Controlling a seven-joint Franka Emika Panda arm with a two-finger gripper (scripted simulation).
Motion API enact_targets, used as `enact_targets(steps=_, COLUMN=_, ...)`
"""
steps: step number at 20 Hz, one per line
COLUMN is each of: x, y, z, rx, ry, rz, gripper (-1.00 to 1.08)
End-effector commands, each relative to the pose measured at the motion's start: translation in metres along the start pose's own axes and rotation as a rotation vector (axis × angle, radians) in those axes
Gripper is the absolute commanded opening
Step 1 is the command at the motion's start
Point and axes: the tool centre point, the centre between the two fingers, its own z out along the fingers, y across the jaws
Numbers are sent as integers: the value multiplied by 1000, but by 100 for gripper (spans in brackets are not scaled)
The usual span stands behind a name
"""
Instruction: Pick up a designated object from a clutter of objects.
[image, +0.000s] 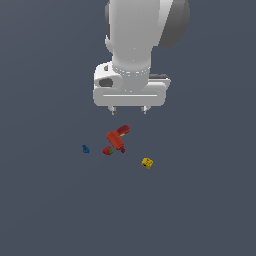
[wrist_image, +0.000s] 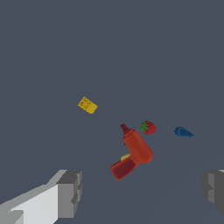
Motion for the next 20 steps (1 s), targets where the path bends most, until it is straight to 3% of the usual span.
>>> enact_targets(steps=1, x=0, y=0, z=0, rx=0, ry=0, rz=0, gripper=100)
enact_targets(steps=10, x=6, y=-31, z=-1, rx=19, ry=19, rz=-55, gripper=100)
enact_targets(steps=20, x=12, y=-33, z=11, rx=14, ry=20, rz=-102, gripper=100)
